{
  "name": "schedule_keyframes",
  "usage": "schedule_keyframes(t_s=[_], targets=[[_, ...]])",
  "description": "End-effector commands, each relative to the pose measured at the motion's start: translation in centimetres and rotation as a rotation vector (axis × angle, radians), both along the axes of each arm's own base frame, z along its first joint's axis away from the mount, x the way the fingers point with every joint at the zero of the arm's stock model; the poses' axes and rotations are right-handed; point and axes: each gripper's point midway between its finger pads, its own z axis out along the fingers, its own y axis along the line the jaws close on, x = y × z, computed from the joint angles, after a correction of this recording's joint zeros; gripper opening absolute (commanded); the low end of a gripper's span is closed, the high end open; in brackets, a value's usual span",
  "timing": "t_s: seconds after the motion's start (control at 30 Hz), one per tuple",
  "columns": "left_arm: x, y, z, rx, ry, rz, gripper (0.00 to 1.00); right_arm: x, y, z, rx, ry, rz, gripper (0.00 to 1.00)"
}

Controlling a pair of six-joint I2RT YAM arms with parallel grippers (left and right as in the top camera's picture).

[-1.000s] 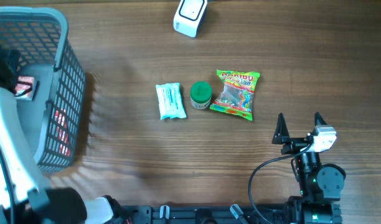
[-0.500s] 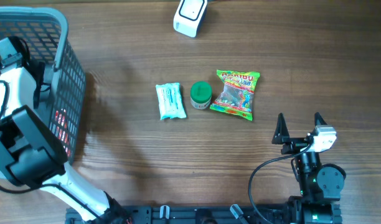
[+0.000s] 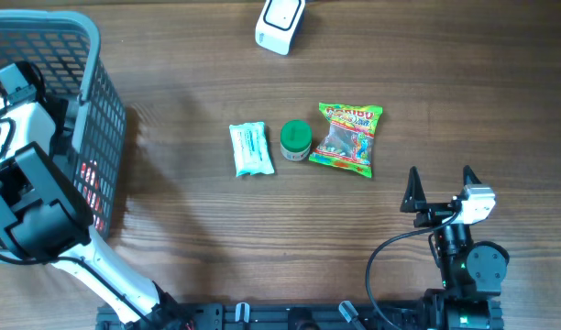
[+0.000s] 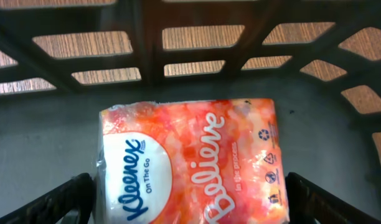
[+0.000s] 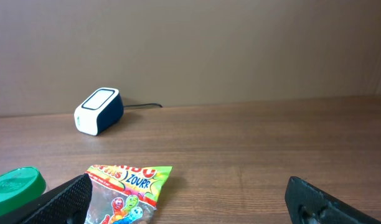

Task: Scan the item barcode
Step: 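Reach the left gripper into the basket and grasp the small red box, then carry the red box out and drop it right of the Haribo bag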

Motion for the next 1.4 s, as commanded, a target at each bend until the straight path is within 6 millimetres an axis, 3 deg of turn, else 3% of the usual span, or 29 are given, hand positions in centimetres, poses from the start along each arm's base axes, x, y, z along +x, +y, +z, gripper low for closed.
schedule_keyframes(t_s=[0.0, 0.03, 0.07, 0.17, 0.2, 0.27, 0.37, 0.4, 0.5, 0.53, 0.57, 0.63, 0.67, 0.77, 0.8, 0.9, 0.93, 1.0, 1.13, 1.23, 1.33, 1.37], targets=[[-0.1, -0.8, -2.1, -0.05, 0.051, -0.085, 0.36, 0.0, 0.0, 0.2, -0.002, -0.008, -0.004, 1.0], [-0.2, -0.9, -2.2, -0.053, 0.057, -0.085, 0.25, 0.0, 0.0, 0.2, -0.002, -0.008, -0.004, 1.0], [-0.3, -0.9, -1.8, -0.05, 0.063, -0.097, 0.06, 0.0, 0.0, 0.2, -0.002, -0.008, -0.004, 1.0], [0.0, -0.8, 0.5, -0.014, 0.051, -0.138, 0.04, 0.0, 0.0, 0.2, -0.002, -0.008, -0.004, 1.0], [0.2, -0.7, 2.1, 0.008, 0.031, -0.15, 0.04, 0.0, 0.0, 0.2, -0.002, -0.008, -0.004, 1.0], [0.3, -0.5, 6.8, 0.063, -0.044, -0.146, 0.04, 0.0, 0.0, 0.2, -0.002, -0.008, -0.004, 1.0], [-0.3, -1.0, 16.1, 0.167, -0.21, -0.144, 0.04, 0.0, 0.0, 0.2, -0.002, -0.008, -0.004, 1.0], [-0.9, -1.8, 20.6, 0.206, -0.303, -0.159, 0.04, 0.0, 0.0, 0.2, -0.002, -0.008, -0.004, 1.0], [-3.8, -5.9, 32.1, 0.258, -0.606, -0.208, 0.04, 0.0, 0.0, 0.2, -0.002, -0.008, -0.004, 0.99], [-4.4, -7.9, 34.7, 0.23, -0.703, -0.252, 0.04, 0.0, 0.0, 0.2, -0.002, -0.008, -0.004, 1.0], [-4.4, -11.1, 37.0, 0.175, -0.8, -0.368, 0.04, 0.0, 0.0, 0.2, -0.002, -0.008, -0.004, 1.0], [-3.4, -18.1, 39.0, 0.04, -0.905, -0.633, 0.04, 0.0, 0.0, 0.2, -0.002, -0.008, -0.004, 1.0], [-2.1, -24.3, 38.9, -0.09, -0.93, -0.834, 0.04, 0.0, 0.0, 0.2, -0.002, -0.008, -0.004, 1.0], [0.2, -34.2, 36.6, -0.241, -0.879, -1.057, 0.04, 0.0, 0.0, 0.2, -0.002, -0.008, -0.004, 1.0], [1.0, -38.5, 35.2, -0.287, -0.847, -1.144, 0.04, 0.0, 0.0, 0.2, -0.002, -0.008, -0.004, 1.0], [1.6, -52.6, 29.5, -0.355, -0.731, -1.48, 0.04, 0.0, 0.0, 0.2, -0.002, -0.008, -0.004, 1.0], [1.3, -55.3, 28.0, -0.357, -0.706, -1.555, 0.04, 0.0, 0.0, 0.2, -0.002, -0.008, -0.004, 1.0], [-0.1, -62.7, 22.8, -0.369, -0.62, -1.746, 0.04, 0.0, 0.0, 0.2, -0.002, -0.008, -0.004, 1.0], [-4.3, -70.8, 12.6, -0.359, -0.408, -1.989, 0.04, 0.0, 0.0, 0.2, -0.002, -0.008, -0.004, 1.0], [-6.0, -72.6, 6.8, -0.344, -0.271, -2.023, 0.04, 0.0, 0.0, 0.2, -0.002, -0.008, -0.004, 1.0], [-7.4, -73.4, 3.7, -0.372, -0.197, -2.039, 0.04, 0.0, 0.0, 0.2, -0.002, -0.008, -0.004, 1.0], [-7.9, -73.6, 2.9, -0.378, -0.174, -2.046, 0.09, 0.0, 0.0, 0.2, -0.002, -0.008, -0.004, 1.0]])
